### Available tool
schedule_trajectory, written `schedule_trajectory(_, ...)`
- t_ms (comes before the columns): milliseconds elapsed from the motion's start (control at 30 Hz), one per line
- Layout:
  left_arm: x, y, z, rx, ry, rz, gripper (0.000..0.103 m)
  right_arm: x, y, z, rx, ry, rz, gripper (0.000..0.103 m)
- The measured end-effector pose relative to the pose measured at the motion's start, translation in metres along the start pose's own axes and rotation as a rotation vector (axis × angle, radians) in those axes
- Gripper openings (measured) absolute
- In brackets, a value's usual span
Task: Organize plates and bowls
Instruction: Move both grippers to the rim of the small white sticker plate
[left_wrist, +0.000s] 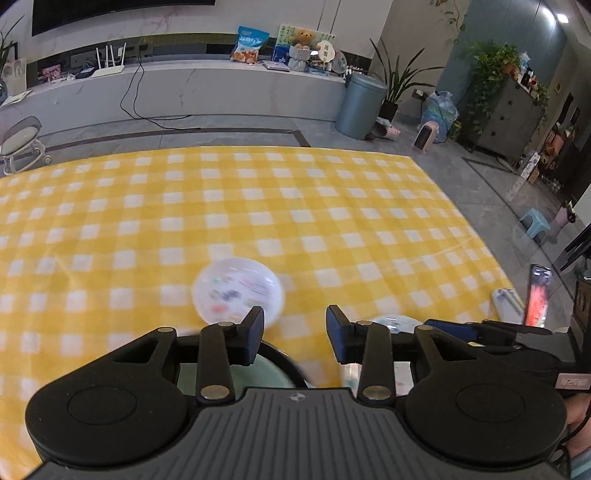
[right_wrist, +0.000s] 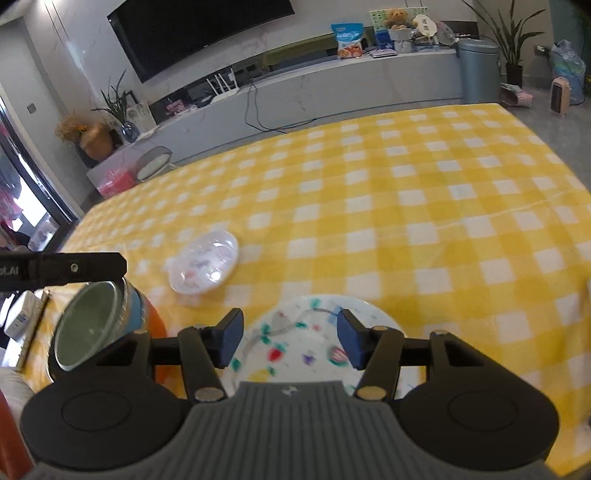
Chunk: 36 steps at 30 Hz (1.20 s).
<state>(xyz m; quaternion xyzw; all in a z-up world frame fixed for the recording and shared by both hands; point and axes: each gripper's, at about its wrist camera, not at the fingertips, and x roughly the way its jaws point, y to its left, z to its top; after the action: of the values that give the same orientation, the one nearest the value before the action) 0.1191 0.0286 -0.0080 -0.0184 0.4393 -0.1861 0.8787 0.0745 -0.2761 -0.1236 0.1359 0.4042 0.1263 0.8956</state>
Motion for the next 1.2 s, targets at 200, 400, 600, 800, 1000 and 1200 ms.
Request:
schedule_trajectory(200,0.013,0.035,0.02,0.026,0.036,0.003,0.043,0.026,0.012,0.016,0.052,0.022,0.051,0.066)
schedule_trajectory(400,0.04,0.068,0.032,0.066,0.103,-0.009,0.043,0.056,0.018,0.024,0.135,0.059,0.093,0.065)
schedule_trajectory(600,0.081,0.089,0.035,0.055,0.194,-0.08,0.043,0.092,0.026,0.032,0.178,0.101,0.094,0.048)
schedule_trajectory(800,0.119,0.098,0.038,0.066,0.274,-0.138,0.043,0.119,0.029,0.035,0.18,0.129,0.054,0.03)
schedule_trajectory(1000,0.132,0.104,0.04,0.063,0.302,-0.2,0.043,0.127,0.028,0.033,0.175,0.124,0.051,0.023)
schedule_trajectory(1200,0.141,0.105,0.039,0.065,0.315,-0.196,0.03,0.131,0.033,0.031,0.166,0.115,0.056,0.012)
